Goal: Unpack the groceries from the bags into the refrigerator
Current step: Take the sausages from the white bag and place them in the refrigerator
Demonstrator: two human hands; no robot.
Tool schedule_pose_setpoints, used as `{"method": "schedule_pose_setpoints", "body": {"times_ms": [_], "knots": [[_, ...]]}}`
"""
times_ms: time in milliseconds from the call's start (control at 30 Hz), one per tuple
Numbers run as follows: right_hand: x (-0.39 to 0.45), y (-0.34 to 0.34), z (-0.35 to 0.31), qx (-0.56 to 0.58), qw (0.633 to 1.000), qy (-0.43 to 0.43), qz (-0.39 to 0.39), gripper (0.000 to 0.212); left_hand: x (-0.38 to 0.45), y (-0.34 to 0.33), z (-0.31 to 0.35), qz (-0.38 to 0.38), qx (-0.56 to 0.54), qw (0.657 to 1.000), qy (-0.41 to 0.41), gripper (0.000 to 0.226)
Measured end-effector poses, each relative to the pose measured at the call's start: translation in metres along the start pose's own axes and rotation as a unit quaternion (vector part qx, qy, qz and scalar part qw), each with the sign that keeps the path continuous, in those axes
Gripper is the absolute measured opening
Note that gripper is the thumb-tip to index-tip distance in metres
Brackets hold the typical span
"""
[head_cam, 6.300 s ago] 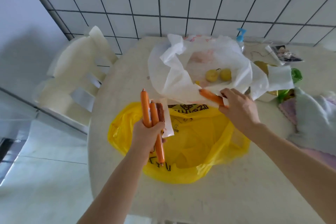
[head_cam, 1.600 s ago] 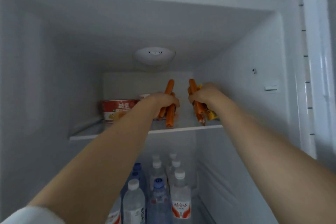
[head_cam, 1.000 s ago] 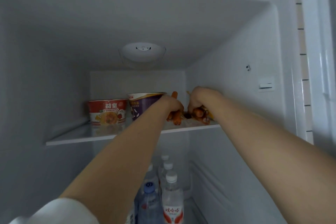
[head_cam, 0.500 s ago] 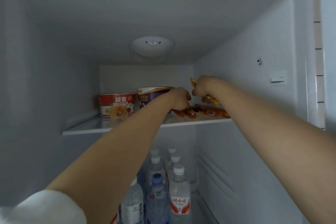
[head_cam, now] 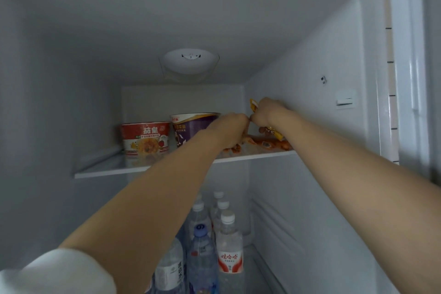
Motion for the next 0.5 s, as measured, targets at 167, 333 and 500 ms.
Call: {"method": "schedule_pose_setpoints", "body": {"times_ms": [167,333,500], "knots": [[-0.007,0.009,0.002,0.082,0.996,0.011,0.037,0.017,-0.010,0.015,-0.019,0.104,-0.050,0.993,0.005,0.021],[-0.018,0.015,-0.012,0.149,0.986,0.048,0.049,0.028,-0.031,0.060,-0.040,0.291,-0.081,0.953,0.028,0.012],[-0.026,-0.001,-0.067,0.338,0.935,0.100,-0.033,0.024,-0.069,0.078,-0.068,0.338,-0.065,0.937,0.060,0.010]]}}
Point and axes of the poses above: each hand's wrist, its own x-axis towards the middle knuckle, its own y-axis out of the back of the hand, z = x × y, the point moved 8 cm from there along x, towards the middle knuckle, and after that the axes turned 2 degrees about y, right-handed, at the moved point
